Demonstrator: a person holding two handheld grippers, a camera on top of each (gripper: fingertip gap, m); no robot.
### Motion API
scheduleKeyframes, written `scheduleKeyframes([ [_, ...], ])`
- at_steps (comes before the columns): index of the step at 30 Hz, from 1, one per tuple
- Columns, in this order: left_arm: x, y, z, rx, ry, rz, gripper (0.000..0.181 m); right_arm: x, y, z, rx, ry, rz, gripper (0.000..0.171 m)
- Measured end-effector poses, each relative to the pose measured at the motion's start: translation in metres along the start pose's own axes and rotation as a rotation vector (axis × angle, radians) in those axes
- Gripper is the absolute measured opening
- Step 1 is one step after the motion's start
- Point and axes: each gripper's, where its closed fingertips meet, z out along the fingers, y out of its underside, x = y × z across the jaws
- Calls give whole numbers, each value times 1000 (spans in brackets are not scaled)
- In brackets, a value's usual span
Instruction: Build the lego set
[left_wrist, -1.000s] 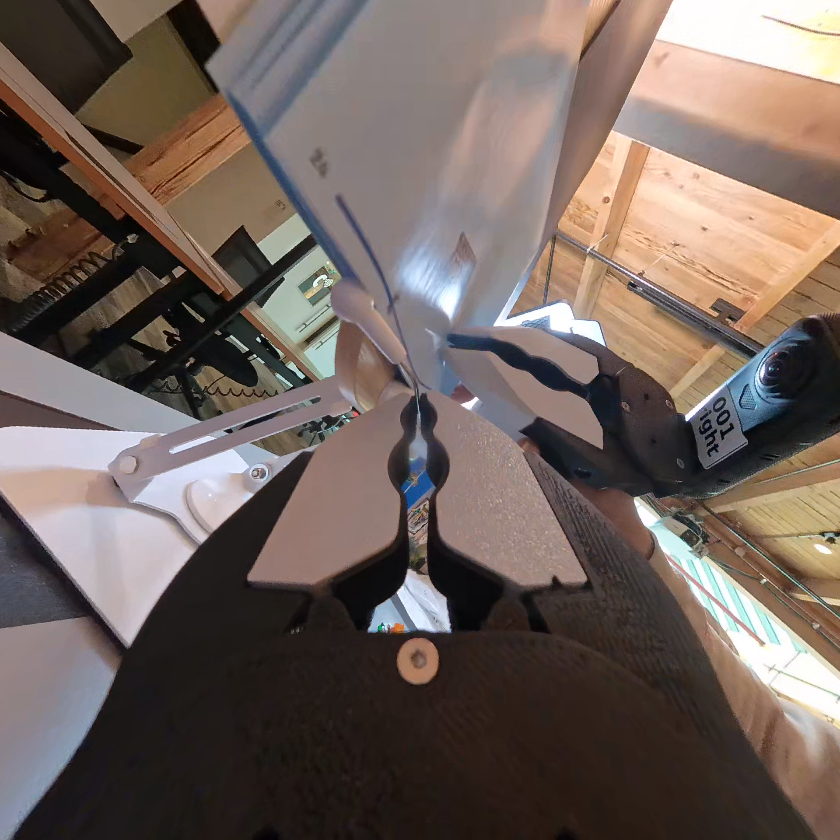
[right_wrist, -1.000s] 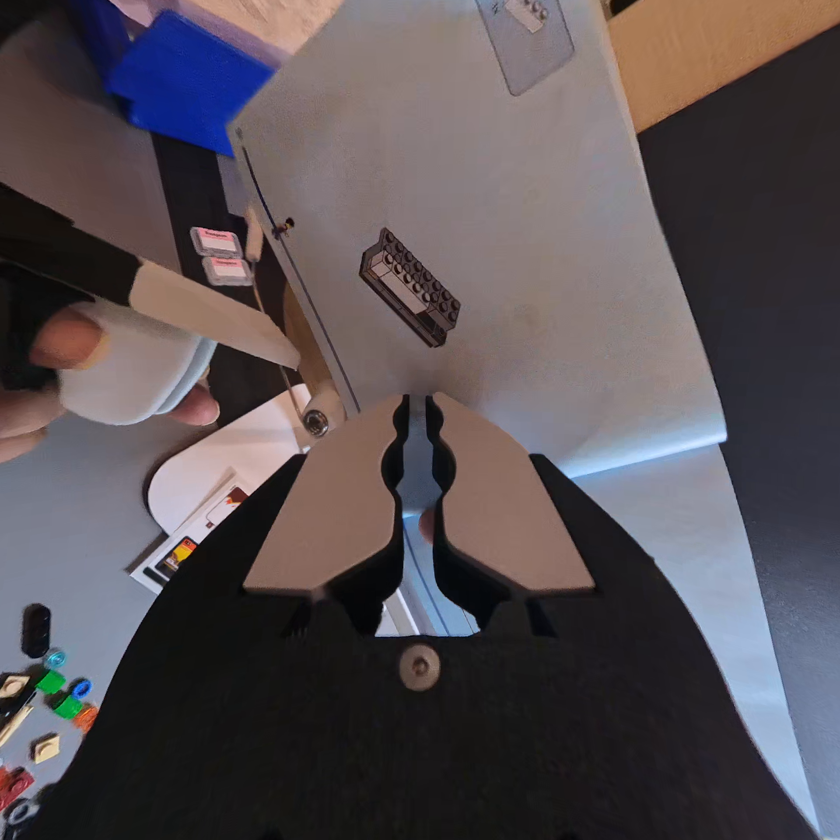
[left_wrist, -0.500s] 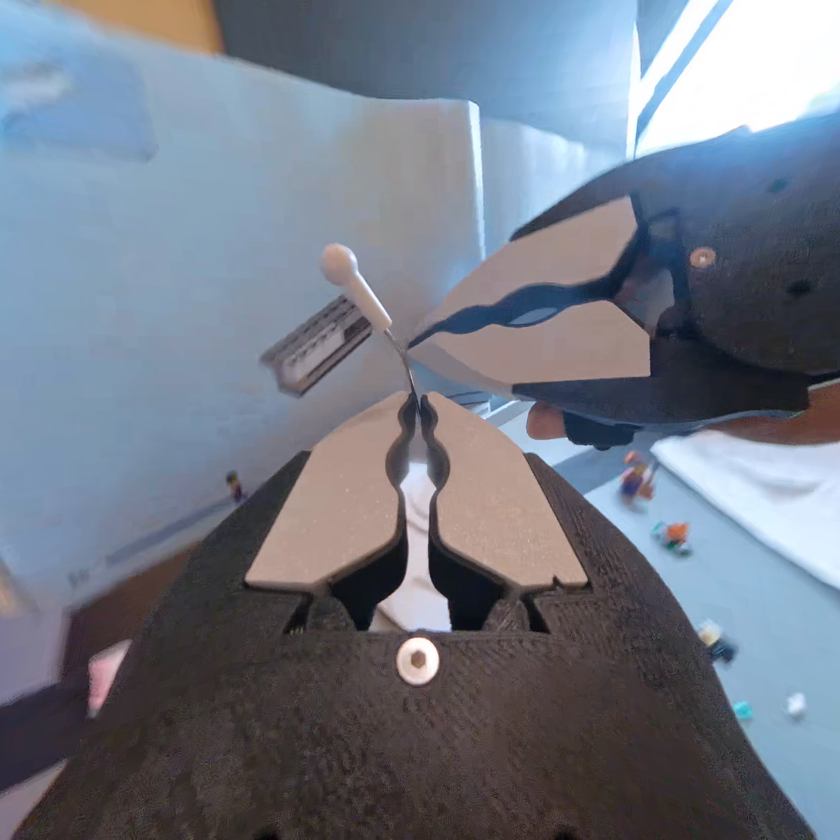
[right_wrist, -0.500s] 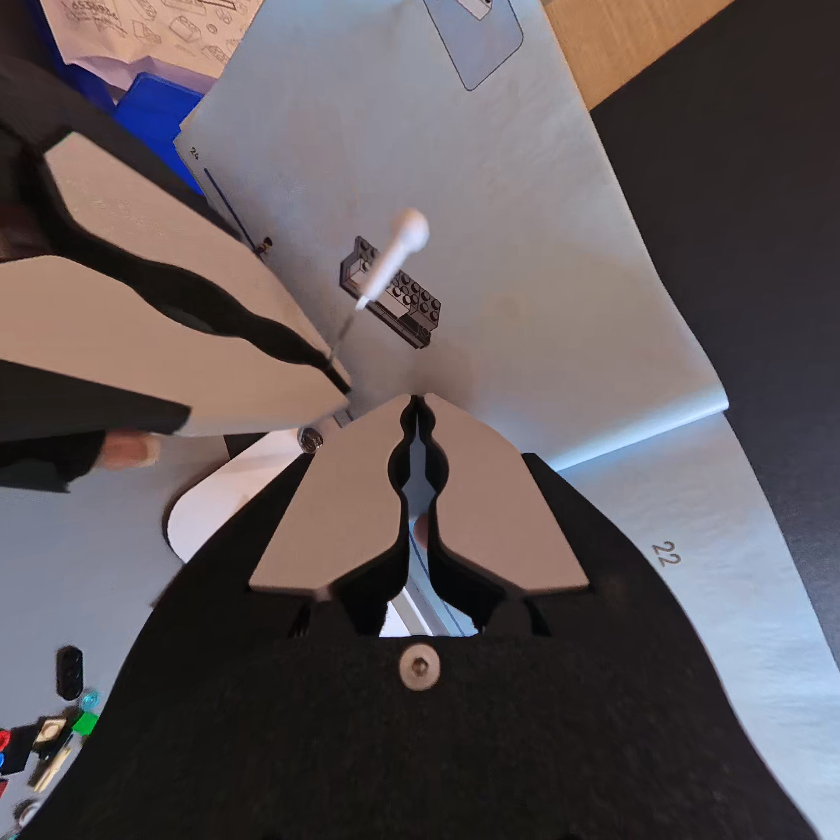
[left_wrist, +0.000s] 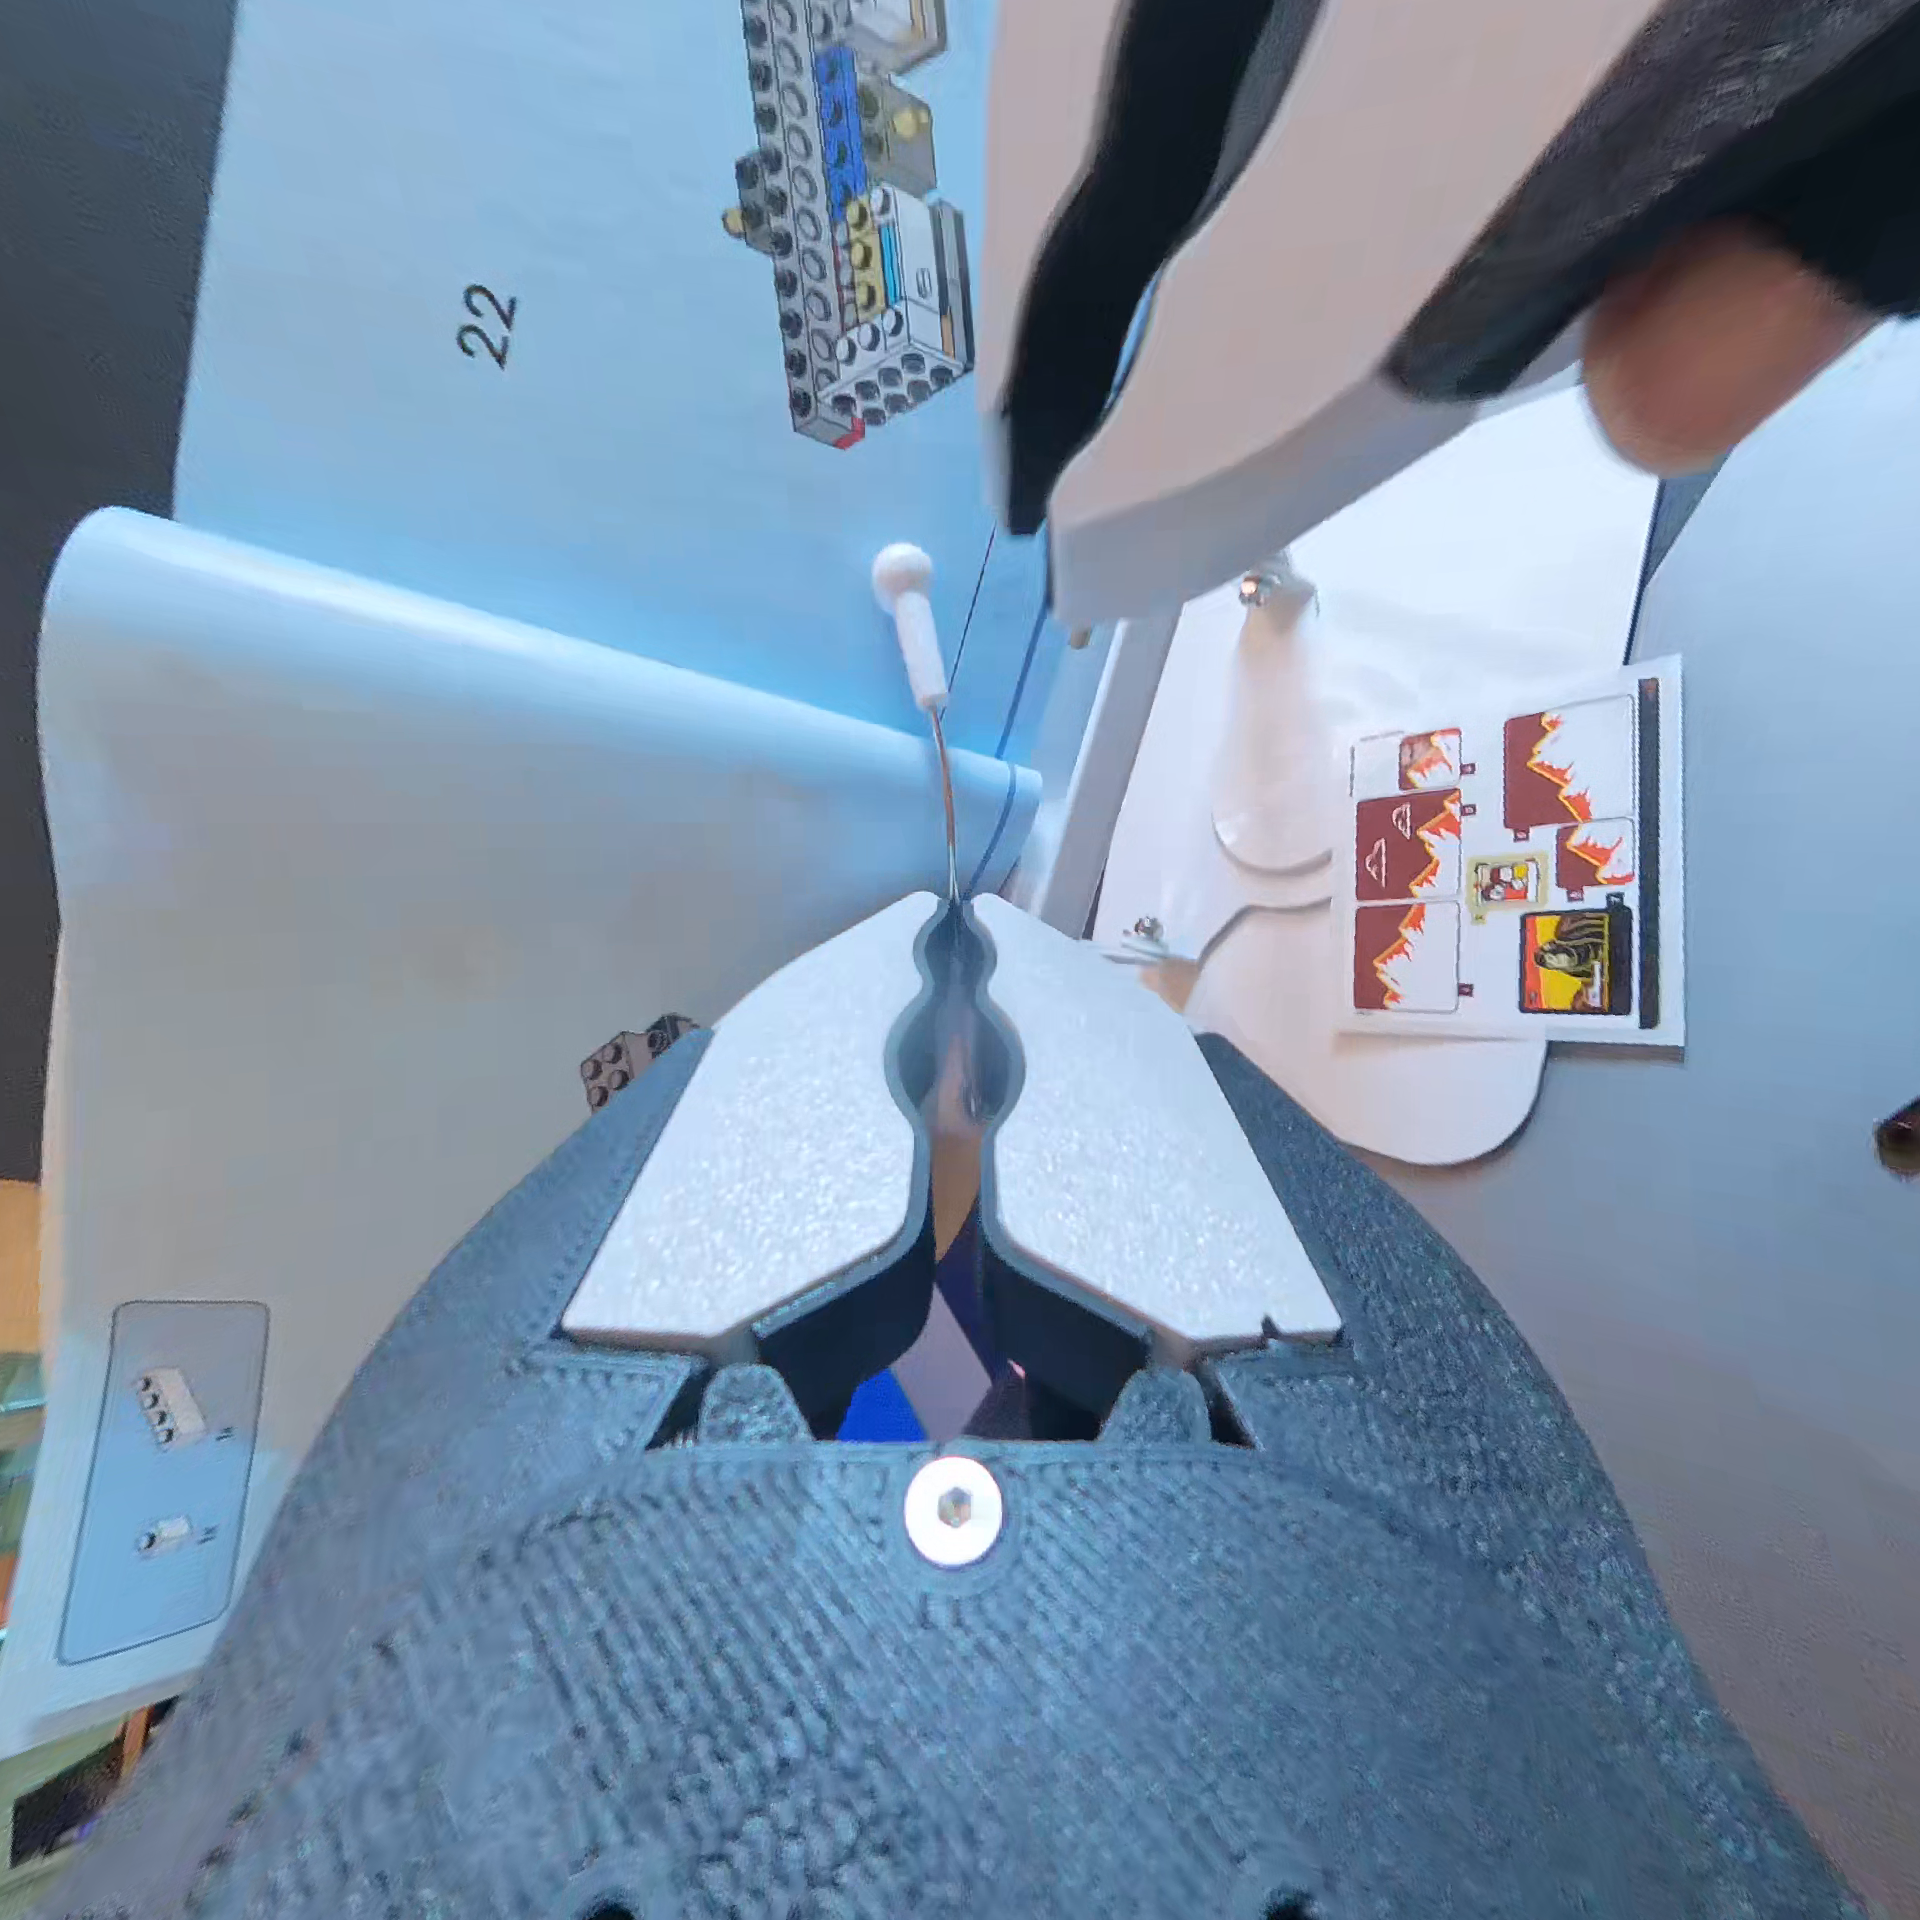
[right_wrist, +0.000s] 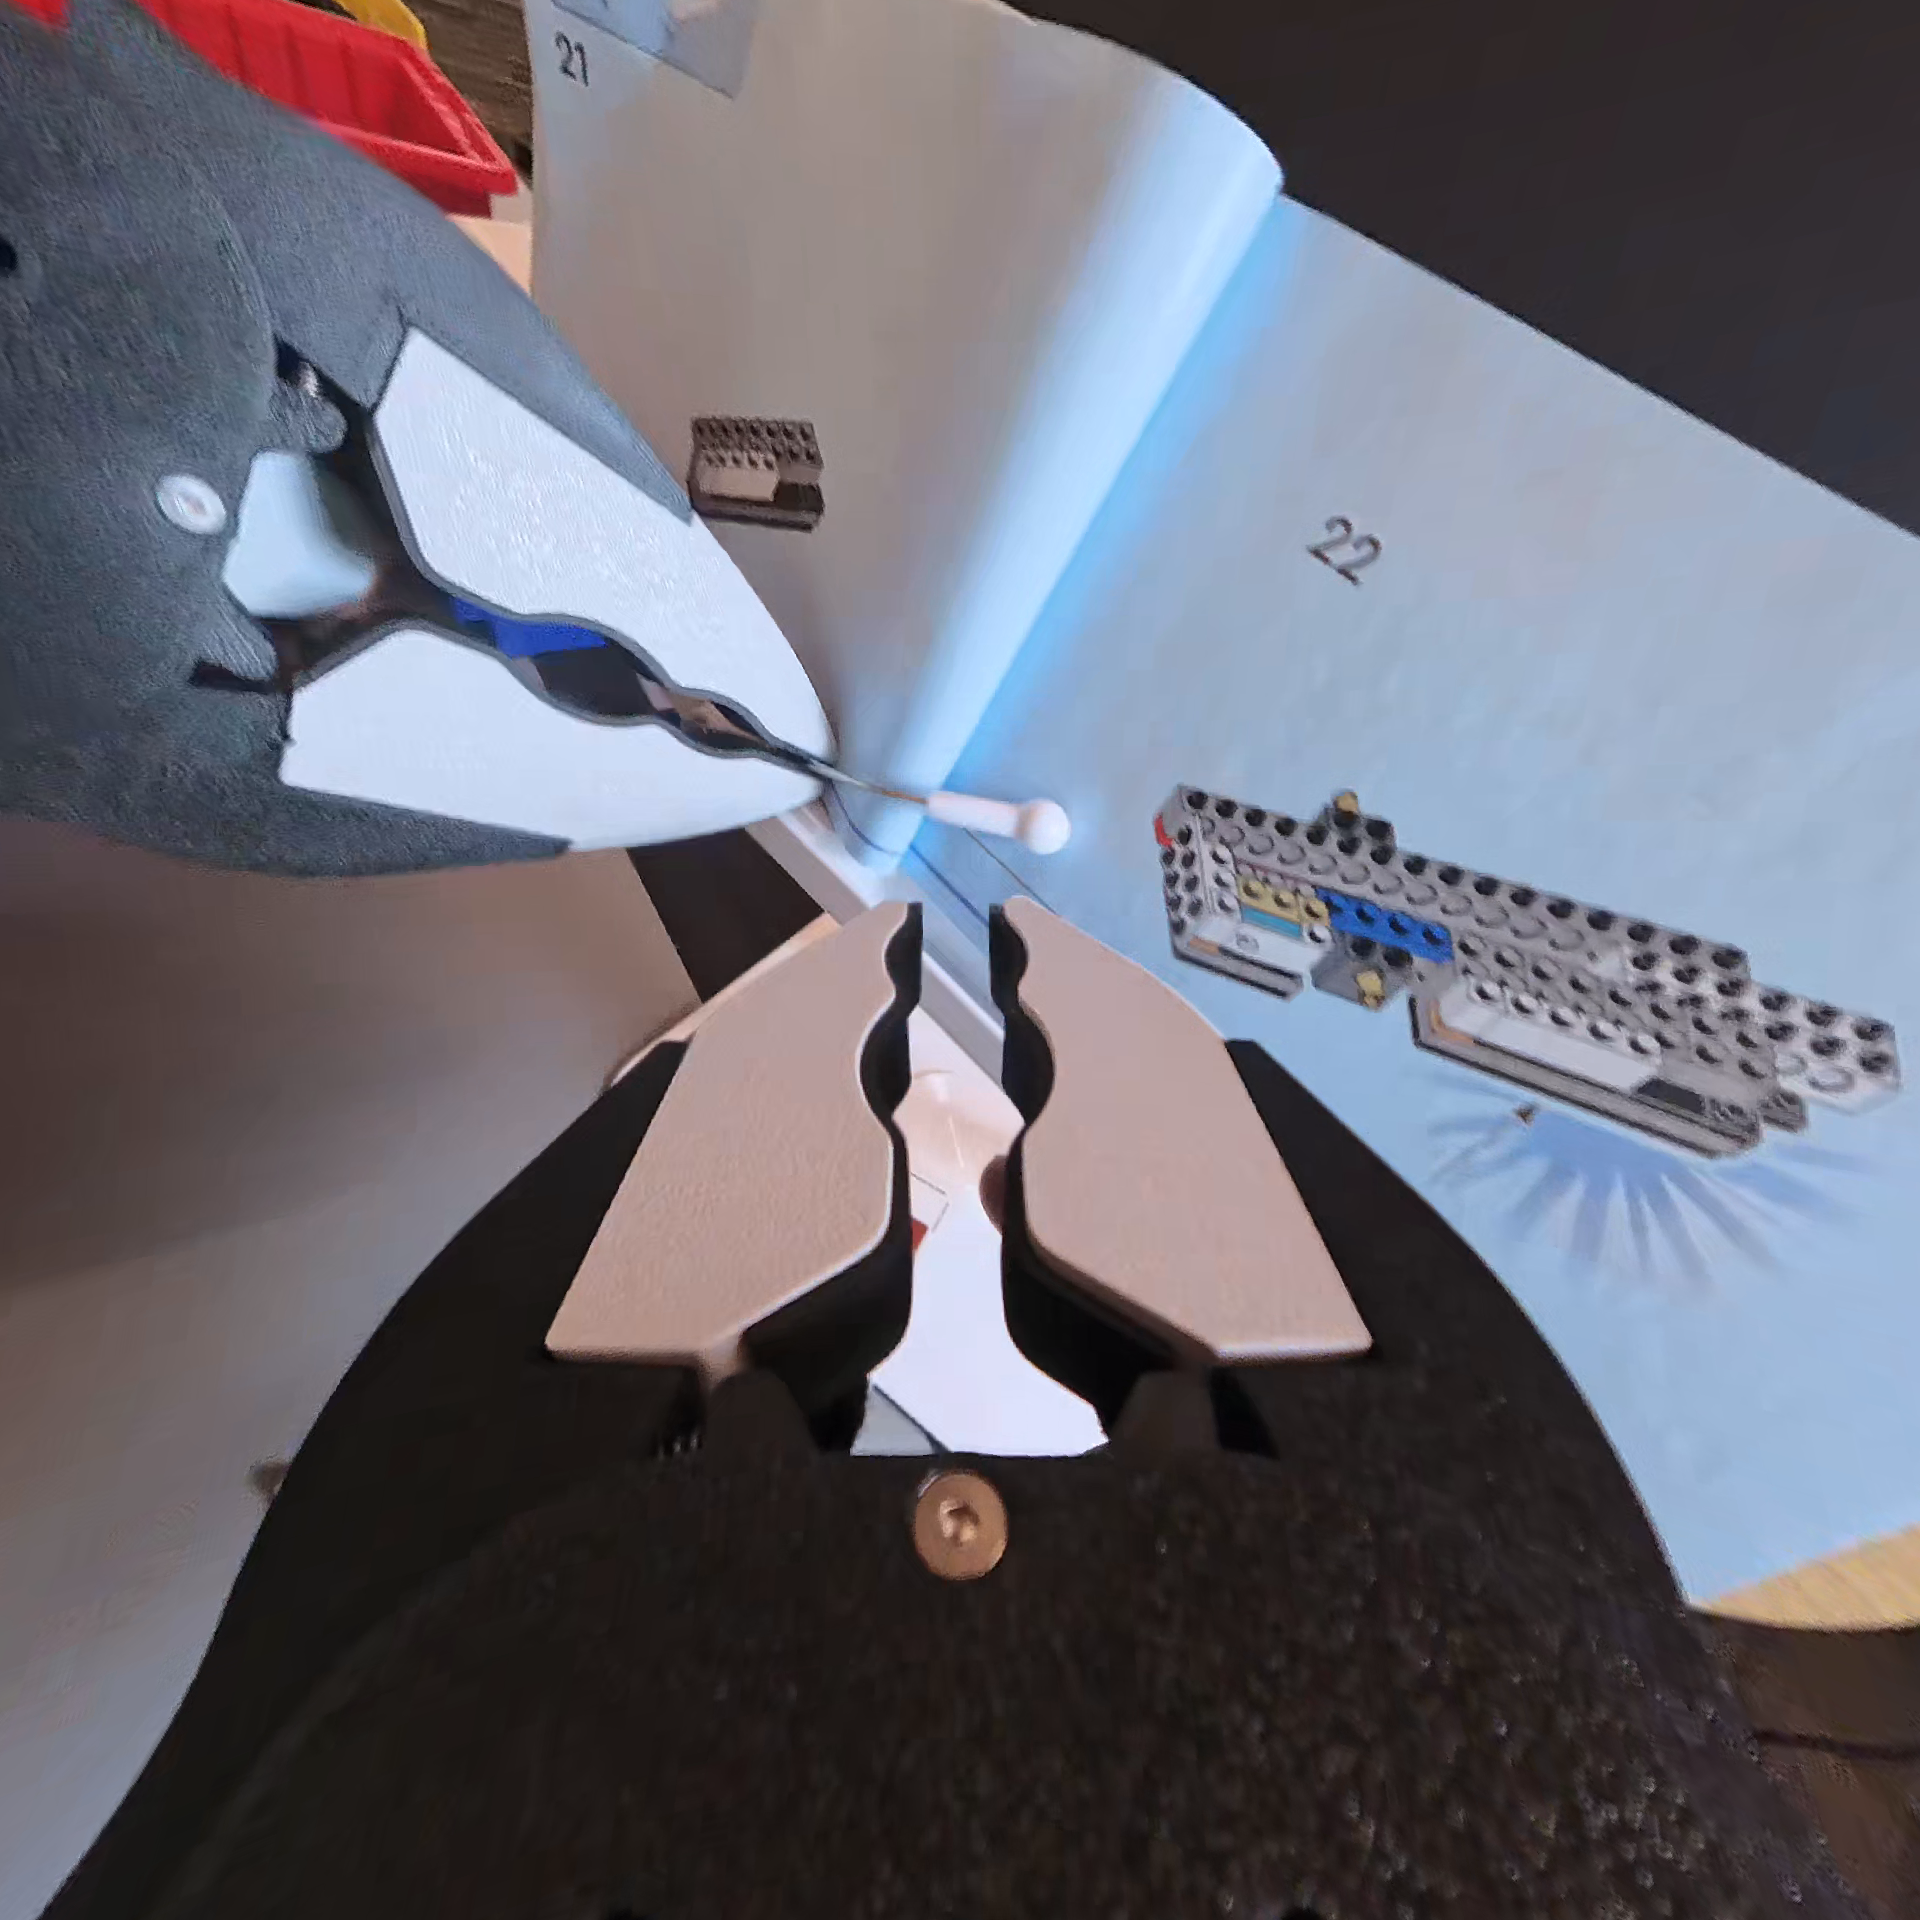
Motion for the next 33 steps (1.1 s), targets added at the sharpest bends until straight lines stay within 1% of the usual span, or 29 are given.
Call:
scheduleKeyframes([
  [2,0,0,-1,-39,25,-22,2,8,6,-6,-12,18,8,13],
  [3,-1,-1,-4,-28,24,-37,2,14,7,-11,-6,39,10,13],
  [5,-2,-5,-15,28,27,-120,13,32,9,-24,8,116,19,14],
  [7,-8,-5,-28,94,26,-242,20,63,14,-42,23,248,38,21],
  [9,-19,8,-36,118,-5,-357,24,97,21,-62,29,383,66,36],
  [10,-26,18,-39,120,-26,-414,25,112,26,-70,31,433,93,48],
  [11,-32,29,-39,119,-40,-476,28,125,31,-76,27,462,131,61],
  [13,-39,48,-38,118,-48,-617,33,139,40,-78,18,463,213,84],
  [15,-41,58,-36,144,-30,-746,34,144,48,-70,-14,439,257,95],
  [17,-40,62,-35,163,-17,-811,34,146,56,-59,-51,398,290,99],
  [18,-39,64,-34,163,-19,-818,34,144,56,-55,-42,354,327,96],
  [19,-38,65,-34,160,-20,-813,34,139,55,-51,-32,280,353,83],
  [20,-37,66,-34,160,-21,-804,34,136,55,-49,-22,231,375,77],
  [22,-36,69,-34,153,-28,-789,32,137,55,-49,3,205,373,74],
  [26,-36,68,-32,164,-32,-780,28,139,57,-54,27,159,386,61],
  [33,-30,65,-31,150,-19,-766,31,142,61,-62,105,71,367,42],
])
